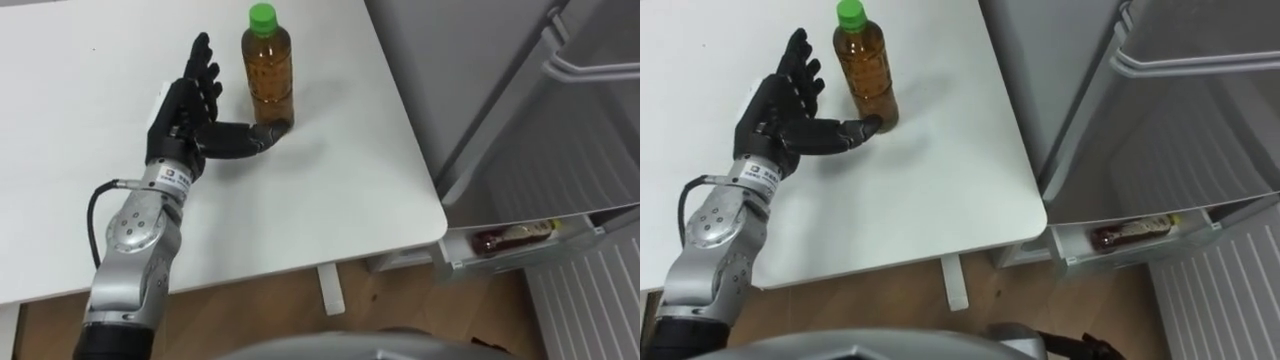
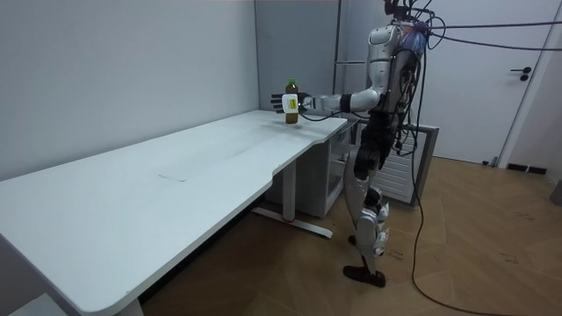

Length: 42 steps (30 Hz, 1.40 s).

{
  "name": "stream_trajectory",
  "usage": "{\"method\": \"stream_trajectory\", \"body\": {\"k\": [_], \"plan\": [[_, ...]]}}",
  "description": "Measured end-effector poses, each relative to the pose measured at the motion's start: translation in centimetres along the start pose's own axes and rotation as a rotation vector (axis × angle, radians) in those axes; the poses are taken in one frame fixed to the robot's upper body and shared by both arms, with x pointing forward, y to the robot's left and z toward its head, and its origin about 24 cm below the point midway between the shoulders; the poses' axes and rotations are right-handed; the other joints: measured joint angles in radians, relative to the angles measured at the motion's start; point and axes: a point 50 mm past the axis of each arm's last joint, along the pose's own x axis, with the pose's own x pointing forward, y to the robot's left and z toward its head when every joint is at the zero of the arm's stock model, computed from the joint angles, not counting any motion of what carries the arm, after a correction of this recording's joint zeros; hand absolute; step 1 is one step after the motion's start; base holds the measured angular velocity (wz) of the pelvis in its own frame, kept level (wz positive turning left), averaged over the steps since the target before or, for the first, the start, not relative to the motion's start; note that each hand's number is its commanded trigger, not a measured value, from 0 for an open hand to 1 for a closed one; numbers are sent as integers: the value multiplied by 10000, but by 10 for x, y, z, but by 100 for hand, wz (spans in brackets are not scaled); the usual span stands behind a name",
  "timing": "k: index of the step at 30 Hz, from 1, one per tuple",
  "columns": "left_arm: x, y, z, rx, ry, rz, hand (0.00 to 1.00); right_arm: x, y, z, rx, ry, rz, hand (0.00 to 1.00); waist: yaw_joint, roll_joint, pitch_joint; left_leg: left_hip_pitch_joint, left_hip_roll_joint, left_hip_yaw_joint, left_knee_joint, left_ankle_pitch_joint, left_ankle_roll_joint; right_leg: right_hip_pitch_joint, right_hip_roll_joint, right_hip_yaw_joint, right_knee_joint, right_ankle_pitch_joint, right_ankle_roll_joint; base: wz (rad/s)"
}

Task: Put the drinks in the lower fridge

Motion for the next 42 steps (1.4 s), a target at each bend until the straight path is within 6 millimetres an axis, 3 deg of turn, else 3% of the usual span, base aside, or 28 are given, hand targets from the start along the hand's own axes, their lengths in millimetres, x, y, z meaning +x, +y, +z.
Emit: {"method": "stream_trajectory", "body": {"k": [10,18,25,32,33,34,35,42], "plan": [[23,-3,2,-160,97,133,0,0,1,0,-315,42,-105,0,-200,-22,-29,-123,13,34,16,-9,-12,-150,12,19,57,7,-6,-1],[38,-4,5,-339,160,44,0,0,-1,-2,-571,53,-354,0,-407,238,-73,28,39,306,-7,-29,-24,-155,66,294,192,12,-12,-10],[40,-1,-4,-488,613,191,0,-1,-3,-3,-623,212,-546,0,-651,197,-41,53,15,374,12,-46,-24,-157,103,502,211,15,-17,-3],[45,2,0,-511,513,300,0,-1,-3,-6,-623,351,-566,0,-790,139,-8,134,40,553,-2,-46,-24,-145,130,650,189,14,-15,-6],[47,2,0,-510,509,314,61,-1,-3,-6,-652,351,-557,0,-802,140,-8,135,41,559,-2,-46,-24,-145,131,648,188,14,-15,-4],[49,2,2,-511,499,335,88,-1,-3,-6,-699,359,-533,0,-820,142,-9,142,42,570,-3,-46,-24,-144,134,647,187,14,-15,-3],[52,3,3,-509,473,380,100,-1,-3,-6,-754,372,-515,0,-825,149,-7,160,42,583,-3,-47,-24,-144,139,647,186,14,-15,0],[53,6,4,-530,454,600,100,-1,-3,-6,-1010,412,-520,0,-908,214,-26,193,47,596,-5,-60,-47,-143,174,648,184,19,-24,0]]}}
